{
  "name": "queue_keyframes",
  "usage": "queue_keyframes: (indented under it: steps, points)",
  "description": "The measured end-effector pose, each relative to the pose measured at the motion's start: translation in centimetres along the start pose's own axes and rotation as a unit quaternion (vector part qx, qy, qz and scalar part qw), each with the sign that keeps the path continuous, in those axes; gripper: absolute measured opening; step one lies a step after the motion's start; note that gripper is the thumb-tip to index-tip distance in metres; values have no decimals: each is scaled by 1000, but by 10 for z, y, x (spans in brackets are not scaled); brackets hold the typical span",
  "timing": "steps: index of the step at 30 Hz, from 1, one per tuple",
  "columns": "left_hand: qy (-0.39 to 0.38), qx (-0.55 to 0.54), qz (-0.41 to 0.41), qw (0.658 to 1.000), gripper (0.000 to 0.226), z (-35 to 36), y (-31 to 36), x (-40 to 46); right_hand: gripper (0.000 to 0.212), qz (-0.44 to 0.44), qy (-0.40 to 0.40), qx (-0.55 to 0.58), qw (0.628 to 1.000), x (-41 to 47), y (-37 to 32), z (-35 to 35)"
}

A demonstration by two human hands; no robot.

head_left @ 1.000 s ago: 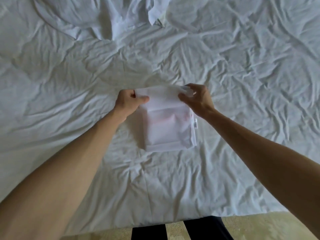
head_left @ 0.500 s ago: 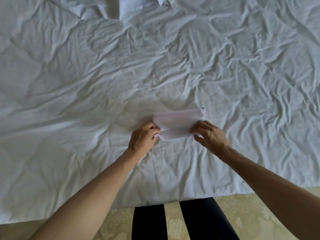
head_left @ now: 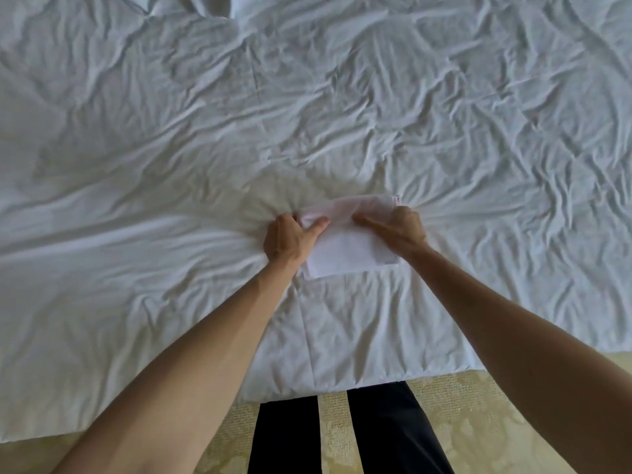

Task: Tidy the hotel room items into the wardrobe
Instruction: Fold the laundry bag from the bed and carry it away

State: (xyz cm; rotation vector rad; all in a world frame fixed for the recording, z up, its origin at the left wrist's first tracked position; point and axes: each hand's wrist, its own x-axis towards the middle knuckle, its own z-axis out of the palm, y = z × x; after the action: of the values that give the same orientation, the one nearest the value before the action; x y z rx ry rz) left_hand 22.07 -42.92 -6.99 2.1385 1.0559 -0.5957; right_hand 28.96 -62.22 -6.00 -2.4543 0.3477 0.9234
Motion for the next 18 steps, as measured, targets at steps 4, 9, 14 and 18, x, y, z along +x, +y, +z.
queue_keyframes:
  steps: [4, 9, 14, 18]
  points:
    - [-69, -117, -14, 991, 63, -10, -4, 4, 68, 6, -37, 93, 995, -7, -4, 2]
    - [-89, -246, 3, 965, 41, -49, -12, -44, 40, 0, -43, 190, 981, -60, -17, -30]
    - [-110, -351, 18, 930, 36, -106, 2, -104, 35, -35, -37, 220, 974, -110, -52, -76]
    - [-60, -401, 15, 914, 26, -143, 3, -147, 35, -99, -58, 197, 974, -147, -89, -101]
